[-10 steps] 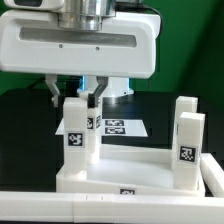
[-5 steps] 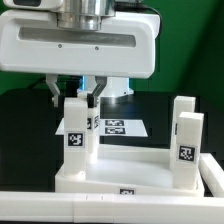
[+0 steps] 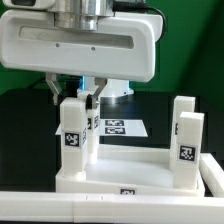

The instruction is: Assemble desk

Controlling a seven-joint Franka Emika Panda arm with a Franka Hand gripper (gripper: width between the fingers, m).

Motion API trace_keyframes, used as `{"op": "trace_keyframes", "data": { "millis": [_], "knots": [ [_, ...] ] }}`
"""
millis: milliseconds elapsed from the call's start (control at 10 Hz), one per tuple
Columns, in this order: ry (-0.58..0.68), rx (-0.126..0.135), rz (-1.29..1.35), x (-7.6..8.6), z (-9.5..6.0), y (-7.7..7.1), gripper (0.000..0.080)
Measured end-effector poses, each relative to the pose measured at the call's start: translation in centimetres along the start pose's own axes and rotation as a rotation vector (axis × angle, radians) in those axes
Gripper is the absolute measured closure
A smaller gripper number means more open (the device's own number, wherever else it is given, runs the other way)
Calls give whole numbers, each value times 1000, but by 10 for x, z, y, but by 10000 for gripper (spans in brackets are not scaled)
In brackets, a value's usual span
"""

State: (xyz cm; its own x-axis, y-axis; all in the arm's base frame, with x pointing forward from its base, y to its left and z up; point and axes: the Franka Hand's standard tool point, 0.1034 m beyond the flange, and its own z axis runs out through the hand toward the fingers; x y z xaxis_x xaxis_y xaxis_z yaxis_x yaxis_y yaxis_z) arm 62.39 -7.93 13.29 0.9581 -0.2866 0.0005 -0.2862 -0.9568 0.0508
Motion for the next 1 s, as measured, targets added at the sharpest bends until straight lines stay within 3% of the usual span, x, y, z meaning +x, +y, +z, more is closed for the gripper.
{"op": "trace_keyframes", "data": {
  "millis": [300,700,1000],
  "knots": [
    [0,2,166,0,0,0,509],
    [-13,46,536,0,1,-4,509],
    [-18,53,761,0,1,-9,509]
  ]
}}
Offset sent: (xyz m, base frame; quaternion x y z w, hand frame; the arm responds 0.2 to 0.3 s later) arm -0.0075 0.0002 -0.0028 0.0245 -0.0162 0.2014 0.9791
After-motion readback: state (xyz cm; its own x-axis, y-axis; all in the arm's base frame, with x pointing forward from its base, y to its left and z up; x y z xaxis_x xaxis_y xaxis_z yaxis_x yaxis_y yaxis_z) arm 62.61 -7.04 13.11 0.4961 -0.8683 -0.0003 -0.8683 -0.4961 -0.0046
